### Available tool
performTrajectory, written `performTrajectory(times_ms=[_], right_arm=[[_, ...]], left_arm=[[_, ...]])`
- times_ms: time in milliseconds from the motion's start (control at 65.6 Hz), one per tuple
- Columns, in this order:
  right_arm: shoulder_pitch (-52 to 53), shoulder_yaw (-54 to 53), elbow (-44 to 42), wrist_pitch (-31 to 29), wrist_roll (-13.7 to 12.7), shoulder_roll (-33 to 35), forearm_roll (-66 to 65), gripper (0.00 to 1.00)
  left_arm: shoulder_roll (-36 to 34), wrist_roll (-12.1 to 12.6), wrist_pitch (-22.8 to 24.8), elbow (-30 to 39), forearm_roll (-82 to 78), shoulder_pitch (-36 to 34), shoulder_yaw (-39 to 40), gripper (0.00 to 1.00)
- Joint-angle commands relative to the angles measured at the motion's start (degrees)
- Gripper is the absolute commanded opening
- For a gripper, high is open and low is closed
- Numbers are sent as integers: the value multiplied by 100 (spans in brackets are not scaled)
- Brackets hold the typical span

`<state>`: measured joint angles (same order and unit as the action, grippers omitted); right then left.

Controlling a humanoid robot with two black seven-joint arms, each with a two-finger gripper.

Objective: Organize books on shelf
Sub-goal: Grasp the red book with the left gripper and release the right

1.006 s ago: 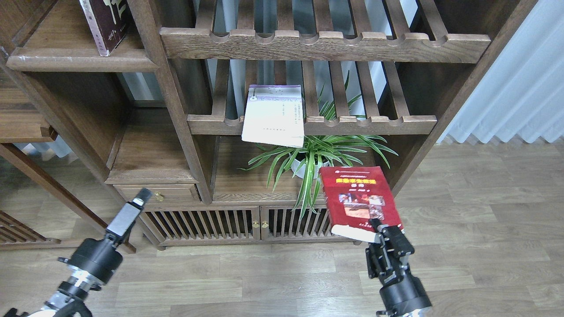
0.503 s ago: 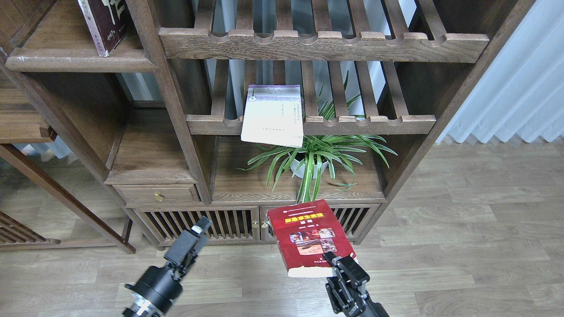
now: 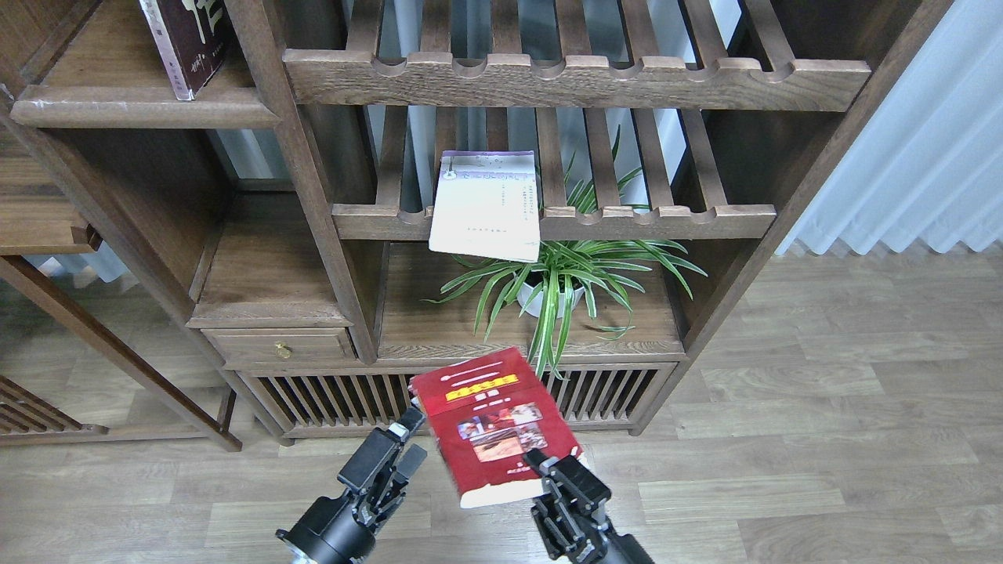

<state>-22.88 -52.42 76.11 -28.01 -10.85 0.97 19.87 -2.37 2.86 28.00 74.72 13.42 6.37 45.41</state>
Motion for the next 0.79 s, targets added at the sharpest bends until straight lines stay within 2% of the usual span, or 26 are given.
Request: performTrajectory(times_ms=[0, 30, 76, 213, 229, 274, 473, 534, 549, 564, 595, 656, 701, 778], right_arm=[[-6, 39, 9, 1, -5, 8, -1, 5], [-6, 57, 9, 1, -5, 8, -1, 5], [-6, 101, 9, 1, -5, 8, -1, 5], [-6, 110, 9, 1, -5, 8, -45, 5], [-6, 110, 9, 1, -5, 8, -53, 5], [-6, 110, 9, 1, -5, 8, -62, 5], [-6, 118, 9, 1, 12, 8, -80, 9], [-6, 110, 9, 1, 12, 8, -97, 25], [2, 118, 9, 1, 4, 8, -132, 56], [-6, 118, 27, 1, 4, 8, -159, 69], [11, 118, 27, 1, -5, 8, -307, 85], [-6, 110, 27, 1, 30, 26, -493, 88], [-6, 110, 9, 1, 39, 26, -615, 98], [2, 110, 1, 1, 56, 17, -625, 99]], left_arm=[[61, 4, 0, -10, 178, 22, -15, 58], [70, 4, 0, -19, 222, 22, -14, 55], [88, 4, 0, -115, 318, 31, -23, 44], [105, 13, 0, -291, 345, 31, -23, 25], [105, 13, 0, -326, 345, 31, -23, 19], [114, 22, 0, -405, 345, 31, -23, 10], [184, 84, 0, -590, 345, 4, 38, 9], [158, 84, 0, -555, 345, 4, 91, 9], [141, 75, 0, -529, 345, 4, 143, 9], [140, 75, 0, -528, 345, 4, 179, 9], [123, 84, 0, -520, 319, 13, 257, 9], [96, 92, 0, -476, 266, 57, 381, 9], [62, 92, 0, -397, 240, 136, 503, 9], [-61, 101, 0, -309, 222, 189, 636, 9]])
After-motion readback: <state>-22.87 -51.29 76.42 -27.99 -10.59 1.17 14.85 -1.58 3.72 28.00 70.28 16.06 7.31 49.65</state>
